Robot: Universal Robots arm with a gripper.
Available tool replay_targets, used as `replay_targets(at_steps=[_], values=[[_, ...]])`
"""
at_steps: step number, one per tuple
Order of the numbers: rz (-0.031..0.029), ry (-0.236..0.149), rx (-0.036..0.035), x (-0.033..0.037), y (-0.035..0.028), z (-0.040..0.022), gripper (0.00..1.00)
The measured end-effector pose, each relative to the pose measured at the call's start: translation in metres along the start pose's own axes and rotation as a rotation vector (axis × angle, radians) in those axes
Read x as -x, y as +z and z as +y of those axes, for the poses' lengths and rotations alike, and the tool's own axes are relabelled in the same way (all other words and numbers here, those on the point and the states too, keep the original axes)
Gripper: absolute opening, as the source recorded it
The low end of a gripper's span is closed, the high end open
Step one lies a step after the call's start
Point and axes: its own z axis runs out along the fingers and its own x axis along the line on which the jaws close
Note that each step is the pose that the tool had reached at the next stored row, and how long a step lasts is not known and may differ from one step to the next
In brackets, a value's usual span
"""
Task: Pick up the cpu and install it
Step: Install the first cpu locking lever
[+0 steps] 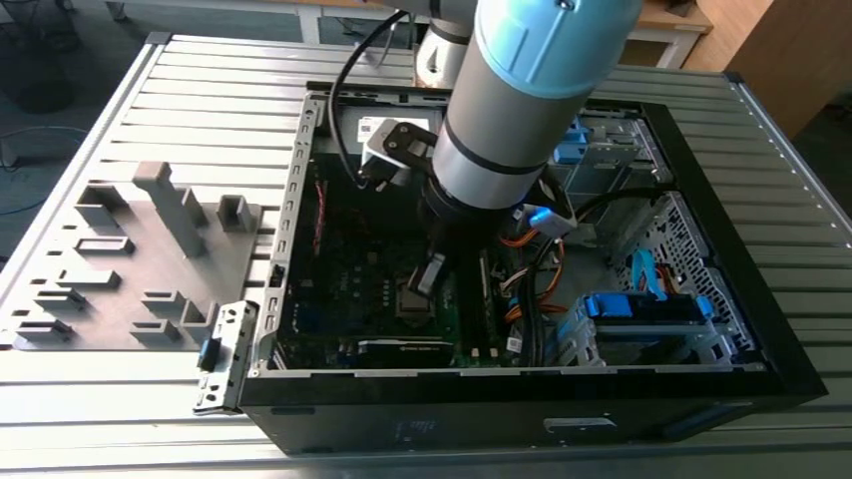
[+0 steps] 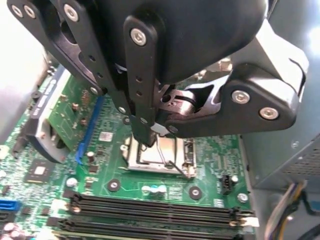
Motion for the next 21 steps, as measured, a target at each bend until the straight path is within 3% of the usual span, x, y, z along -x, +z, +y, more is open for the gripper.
replay_targets(at_steps=[3,8,13,14,18,21], values=[[-0.0345,-0.005,0.0171,0.0000,-0.0002,0.0000,0.11],[-0.1049,-0.014,0.0518,0.0000,-0.0002,0.0000,0.11],[-0.1692,-0.023,0.0835,0.0001,-0.0001,0.0001,0.11],[-0.1792,-0.024,0.0884,0.0002,-0.0002,0.0002,0.11],[-0.2067,-0.028,0.1020,0.0010,-0.0001,0.0006,0.11],[-0.2203,-0.030,0.1086,0.0024,0.0000,0.0011,0.11]])
